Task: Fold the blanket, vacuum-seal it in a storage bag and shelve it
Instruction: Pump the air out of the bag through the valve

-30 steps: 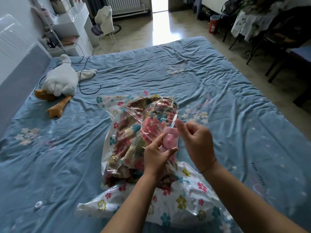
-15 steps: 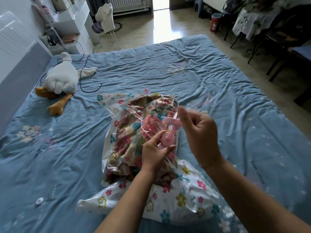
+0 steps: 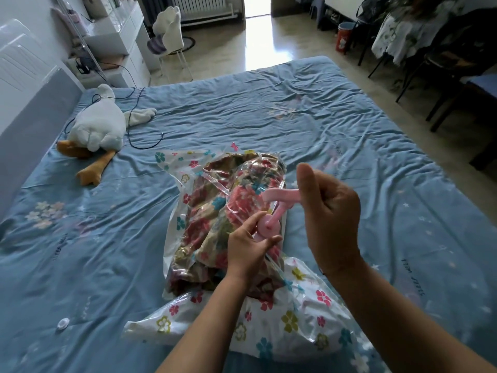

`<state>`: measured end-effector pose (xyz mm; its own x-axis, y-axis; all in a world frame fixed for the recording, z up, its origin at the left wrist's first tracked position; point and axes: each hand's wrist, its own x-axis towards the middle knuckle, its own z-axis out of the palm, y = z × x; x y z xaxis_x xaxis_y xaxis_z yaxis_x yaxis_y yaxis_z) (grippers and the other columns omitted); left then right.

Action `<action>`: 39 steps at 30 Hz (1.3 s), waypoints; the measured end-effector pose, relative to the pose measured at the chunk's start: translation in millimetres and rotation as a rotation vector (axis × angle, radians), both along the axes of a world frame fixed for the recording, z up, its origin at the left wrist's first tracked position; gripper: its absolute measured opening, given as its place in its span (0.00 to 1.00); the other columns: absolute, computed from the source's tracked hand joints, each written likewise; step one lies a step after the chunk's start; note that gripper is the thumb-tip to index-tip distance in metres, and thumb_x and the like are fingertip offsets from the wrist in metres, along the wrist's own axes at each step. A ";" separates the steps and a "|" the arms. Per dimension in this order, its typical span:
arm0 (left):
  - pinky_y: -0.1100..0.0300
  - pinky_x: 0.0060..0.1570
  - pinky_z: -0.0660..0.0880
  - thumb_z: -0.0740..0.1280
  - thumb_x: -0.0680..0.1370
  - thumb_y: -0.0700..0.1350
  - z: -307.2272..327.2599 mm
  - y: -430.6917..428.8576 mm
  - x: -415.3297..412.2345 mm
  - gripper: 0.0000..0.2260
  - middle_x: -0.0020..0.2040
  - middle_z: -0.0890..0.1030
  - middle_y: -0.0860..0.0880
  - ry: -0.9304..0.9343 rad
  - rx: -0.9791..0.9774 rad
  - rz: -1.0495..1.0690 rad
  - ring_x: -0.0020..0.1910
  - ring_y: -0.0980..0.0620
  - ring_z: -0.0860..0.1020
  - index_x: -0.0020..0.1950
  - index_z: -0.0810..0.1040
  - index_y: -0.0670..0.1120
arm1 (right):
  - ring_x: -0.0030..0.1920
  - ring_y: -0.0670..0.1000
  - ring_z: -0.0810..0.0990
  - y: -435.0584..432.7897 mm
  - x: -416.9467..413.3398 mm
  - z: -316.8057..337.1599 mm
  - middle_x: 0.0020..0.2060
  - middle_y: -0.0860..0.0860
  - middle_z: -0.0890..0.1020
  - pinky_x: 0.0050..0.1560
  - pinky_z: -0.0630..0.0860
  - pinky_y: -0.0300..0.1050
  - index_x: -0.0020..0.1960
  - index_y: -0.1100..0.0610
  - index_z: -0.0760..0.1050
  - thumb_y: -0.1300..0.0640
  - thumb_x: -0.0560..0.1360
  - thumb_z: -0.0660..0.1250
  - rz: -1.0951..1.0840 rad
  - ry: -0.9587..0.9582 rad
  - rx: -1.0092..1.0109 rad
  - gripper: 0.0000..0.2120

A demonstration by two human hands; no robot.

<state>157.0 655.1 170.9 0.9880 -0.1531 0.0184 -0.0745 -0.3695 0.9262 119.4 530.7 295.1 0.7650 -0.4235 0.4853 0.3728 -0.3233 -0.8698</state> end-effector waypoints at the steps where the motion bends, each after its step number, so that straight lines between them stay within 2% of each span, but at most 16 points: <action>1: 0.54 0.57 0.79 0.80 0.65 0.48 0.7 -1.1 -1.4 0.29 0.58 0.82 0.54 -0.008 0.009 0.000 0.55 0.58 0.81 0.65 0.78 0.49 | 0.25 0.54 0.69 2.9 -1.4 -5.5 0.25 0.60 0.78 0.30 0.67 0.49 0.30 0.67 0.75 0.46 0.80 0.58 -0.020 -0.001 -0.026 0.29; 3: 0.55 0.55 0.80 0.80 0.65 0.50 1.0 -3.1 -4.6 0.27 0.56 0.83 0.55 -0.020 0.005 -0.010 0.53 0.59 0.82 0.63 0.79 0.49 | 0.25 0.51 0.69 3.8 -3.3 -43.2 0.23 0.53 0.75 0.29 0.66 0.46 0.30 0.60 0.73 0.43 0.80 0.56 -0.035 0.128 -0.126 0.27; 5: 0.55 0.53 0.80 0.78 0.65 0.53 2.1 -5.6 -8.6 0.25 0.53 0.84 0.57 -0.022 0.005 -0.032 0.51 0.61 0.82 0.60 0.80 0.51 | 0.27 0.46 0.72 1.2 -1.3 -81.0 0.25 0.47 0.74 0.30 0.69 0.43 0.32 0.52 0.73 0.33 0.76 0.52 -0.001 0.439 -0.231 0.28; 7: 0.57 0.53 0.80 0.79 0.65 0.49 1.7 -5.2 -10.9 0.22 0.51 0.84 0.59 -0.016 0.000 -0.026 0.51 0.63 0.81 0.58 0.80 0.55 | 0.28 0.46 0.73 -2.1 3.5 -93.3 0.25 0.47 0.75 0.32 0.71 0.47 0.31 0.54 0.73 0.27 0.73 0.53 0.011 0.578 -0.254 0.31; 9: 0.56 0.55 0.79 0.80 0.66 0.46 1.5 -3.1 -7.9 0.24 0.53 0.84 0.57 -0.004 -0.023 -0.001 0.52 0.61 0.82 0.60 0.80 0.52 | 0.24 0.47 0.68 -2.8 5.3 -68.6 0.22 0.47 0.71 0.28 0.66 0.45 0.27 0.53 0.66 0.31 0.74 0.59 0.019 0.419 -0.174 0.29; 12: 0.52 0.56 0.79 0.80 0.65 0.46 -2.9 1.7 -3.2 0.29 0.56 0.83 0.53 -0.006 -0.031 0.006 0.54 0.57 0.82 0.65 0.78 0.48 | 0.26 0.61 0.73 2.1 -1.8 -15.1 0.25 0.60 0.77 0.27 0.67 0.52 0.28 0.56 0.61 0.40 0.75 0.66 0.033 0.063 0.036 0.27; 14: 0.54 0.55 0.79 0.80 0.65 0.46 -3.4 3.0 -4.0 0.28 0.56 0.84 0.53 -0.006 -0.015 0.007 0.53 0.56 0.82 0.64 0.78 0.49 | 0.24 0.56 0.73 6.4 -7.4 -9.4 0.22 0.57 0.74 0.26 0.67 0.48 0.28 0.53 0.61 0.44 0.76 0.67 0.016 -0.043 0.054 0.24; 16: 0.60 0.52 0.80 0.80 0.66 0.46 -4.4 2.5 -7.1 0.24 0.52 0.84 0.54 -0.006 0.006 0.004 0.50 0.56 0.83 0.61 0.80 0.48 | 0.24 0.42 0.68 9.7 -11.7 -34.8 0.21 0.46 0.67 0.25 0.65 0.36 0.29 0.46 0.59 0.43 0.76 0.65 -0.011 0.032 -0.093 0.22; 17: 0.64 0.50 0.79 0.79 0.66 0.45 -4.2 1.4 -9.8 0.22 0.50 0.84 0.56 -0.009 0.015 -0.004 0.49 0.58 0.83 0.59 0.81 0.49 | 0.23 0.41 0.66 8.2 -11.5 -53.2 0.21 0.44 0.63 0.26 0.62 0.32 0.29 0.45 0.58 0.38 0.76 0.62 -0.002 0.137 -0.156 0.22; 19: 0.71 0.48 0.76 0.79 0.67 0.42 -2.7 -1.6 -14.6 0.22 0.45 0.82 0.67 -0.005 0.015 -0.018 0.48 0.67 0.81 0.57 0.79 0.57 | 0.24 0.43 0.66 4.0 -7.8 -86.3 0.20 0.44 0.63 0.28 0.61 0.35 0.28 0.47 0.60 0.23 0.70 0.52 0.005 0.438 -0.225 0.29; 21: 0.71 0.48 0.76 0.79 0.67 0.42 -2.6 -0.6 -15.1 0.23 0.44 0.81 0.71 0.000 0.010 -0.020 0.48 0.69 0.80 0.56 0.78 0.59 | 0.24 0.45 0.65 1.5 -2.3 -92.9 0.21 0.45 0.66 0.29 0.63 0.40 0.27 0.50 0.63 0.18 0.64 0.49 0.005 0.553 -0.219 0.35; 25: 0.55 0.53 0.80 0.79 0.66 0.49 -1.0 5.3 -3.0 0.27 0.54 0.84 0.54 -0.015 -0.004 -0.009 0.51 0.57 0.83 0.63 0.79 0.48 | 0.22 0.47 0.66 5.6 2.3 -17.8 0.20 0.47 0.72 0.26 0.63 0.43 0.27 0.54 0.61 0.37 0.74 0.65 0.081 0.152 0.004 0.27; 28: 0.61 0.54 0.79 0.80 0.66 0.49 -1.5 7.2 -0.4 0.29 0.55 0.84 0.52 -0.004 0.013 -0.004 0.51 0.55 0.83 0.65 0.78 0.48 | 0.27 0.63 0.76 10.4 5.8 -5.9 0.29 0.67 0.78 0.28 0.68 0.55 0.30 0.60 0.62 0.41 0.76 0.66 0.120 0.044 0.061 0.28; 31: 0.72 0.46 0.76 0.79 0.66 0.43 -0.8 5.7 -6.6 0.22 0.50 0.85 0.53 0.001 0.003 0.009 0.47 0.58 0.83 0.60 0.81 0.46 | 0.26 0.51 0.72 10.5 5.3 -62.4 0.24 0.54 0.75 0.29 0.66 0.48 0.29 0.55 0.64 0.34 0.75 0.61 0.059 0.352 -0.126 0.28; 34: 0.66 0.51 0.79 0.79 0.67 0.40 -0.2 5.6 -9.9 0.23 0.52 0.84 0.55 0.016 -0.028 -0.012 0.50 0.64 0.82 0.61 0.80 0.49 | 0.26 0.44 0.66 5.5 9.0 -90.1 0.23 0.46 0.68 0.32 0.64 0.43 0.28 0.52 0.67 0.31 0.70 0.60 0.048 0.607 -0.223 0.27; 39: 0.60 0.54 0.79 0.80 0.66 0.47 4.9 7.6 0.2 0.28 0.55 0.84 0.52 -0.030 0.013 -0.007 0.50 0.57 0.83 0.64 0.78 0.48 | 0.24 0.43 0.64 7.9 4.7 -9.3 0.20 0.47 0.66 0.26 0.62 0.37 0.28 0.53 0.62 0.46 0.75 0.70 0.115 0.073 0.078 0.24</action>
<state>157.3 662.7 175.7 0.9859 -0.1609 0.0462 -0.1053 -0.3812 0.9185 124.1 538.5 285.8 0.8426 -0.3650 0.3958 0.3385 -0.2125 -0.9166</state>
